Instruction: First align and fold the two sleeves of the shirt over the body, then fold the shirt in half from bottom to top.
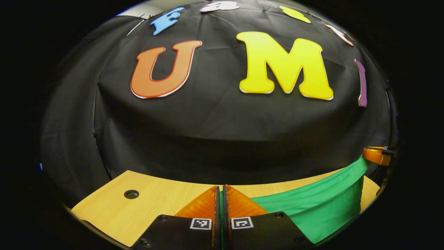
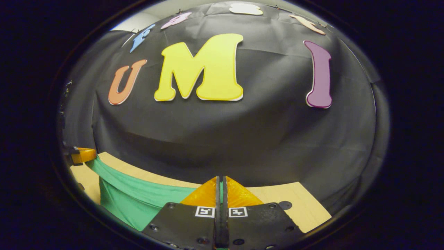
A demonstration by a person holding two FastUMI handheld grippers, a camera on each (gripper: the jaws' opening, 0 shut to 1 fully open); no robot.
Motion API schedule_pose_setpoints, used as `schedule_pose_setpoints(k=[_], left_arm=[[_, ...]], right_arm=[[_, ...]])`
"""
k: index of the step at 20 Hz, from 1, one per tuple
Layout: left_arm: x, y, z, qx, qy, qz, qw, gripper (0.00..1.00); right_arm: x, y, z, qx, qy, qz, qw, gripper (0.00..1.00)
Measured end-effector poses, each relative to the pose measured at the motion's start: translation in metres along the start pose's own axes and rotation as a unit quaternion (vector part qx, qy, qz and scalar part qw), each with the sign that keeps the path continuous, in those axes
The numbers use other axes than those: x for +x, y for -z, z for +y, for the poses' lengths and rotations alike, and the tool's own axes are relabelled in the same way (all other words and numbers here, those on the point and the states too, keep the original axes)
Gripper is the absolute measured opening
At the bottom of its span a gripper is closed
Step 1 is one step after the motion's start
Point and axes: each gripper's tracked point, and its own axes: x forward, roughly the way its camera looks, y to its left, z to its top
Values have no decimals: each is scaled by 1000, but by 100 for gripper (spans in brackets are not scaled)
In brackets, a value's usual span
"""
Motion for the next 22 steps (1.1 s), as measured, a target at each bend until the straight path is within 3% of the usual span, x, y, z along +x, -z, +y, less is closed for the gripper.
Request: schedule_pose_setpoints(k=[6, 10, 13, 14, 19, 22], left_arm=[[52, 48, -12, 37, 9, 37, 999, 8], [62, 54, -4, 27, -16, 28, 999, 13], [58, 68, -13, 30, -11, 49, 998, 78], [53, 69, -11, 33, -17, 59, 998, 100], [14, 54, -11, 8, -31, 62, 998, 100], [-21, 38, -8, 4, -40, 45, 998, 100]], right_arm=[[51, 56, -10, -31, 37, 33, 998, 0], [59, 77, -22, -48, 56, 41, 996, 4], [54, 72, -31, -61, 62, 34, 996, 97], [48, 68, -33, -52, 60, 33, 996, 95], [9, 52, -29, 0, 35, 45, 998, 95], [-21, 34, -26, -22, 19, 23, 999, 95]])
